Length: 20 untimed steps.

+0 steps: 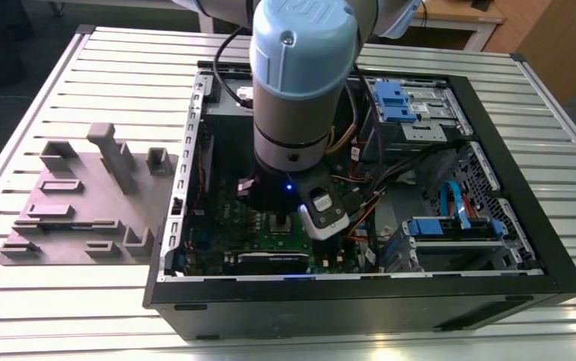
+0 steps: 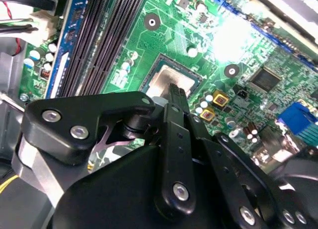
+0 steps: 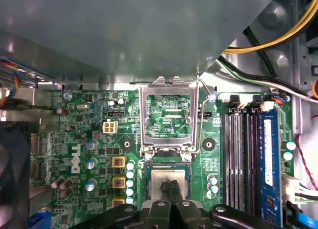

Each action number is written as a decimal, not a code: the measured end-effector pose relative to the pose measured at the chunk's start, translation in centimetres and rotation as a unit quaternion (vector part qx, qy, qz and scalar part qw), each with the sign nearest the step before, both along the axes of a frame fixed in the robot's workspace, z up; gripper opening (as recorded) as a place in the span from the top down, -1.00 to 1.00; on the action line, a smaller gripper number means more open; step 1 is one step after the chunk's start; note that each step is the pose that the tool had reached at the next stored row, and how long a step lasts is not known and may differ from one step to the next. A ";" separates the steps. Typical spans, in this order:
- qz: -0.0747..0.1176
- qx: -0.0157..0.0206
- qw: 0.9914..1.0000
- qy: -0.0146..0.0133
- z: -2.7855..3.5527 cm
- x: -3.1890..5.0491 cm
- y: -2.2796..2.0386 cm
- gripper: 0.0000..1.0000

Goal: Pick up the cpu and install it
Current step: 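Place the cpu into insertion slot, then close the cpu cover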

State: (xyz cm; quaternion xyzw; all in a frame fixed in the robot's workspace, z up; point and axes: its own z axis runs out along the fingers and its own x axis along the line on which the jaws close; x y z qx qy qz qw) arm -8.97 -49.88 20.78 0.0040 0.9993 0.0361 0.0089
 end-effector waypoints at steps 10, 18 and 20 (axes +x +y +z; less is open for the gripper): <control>-0.023 0.000 1.000 0.000 0.53 0.00 0.00 0.80; -0.024 -0.003 1.000 0.000 0.73 0.00 0.00 0.80; -0.024 -0.003 1.000 0.000 0.73 0.00 0.00 0.80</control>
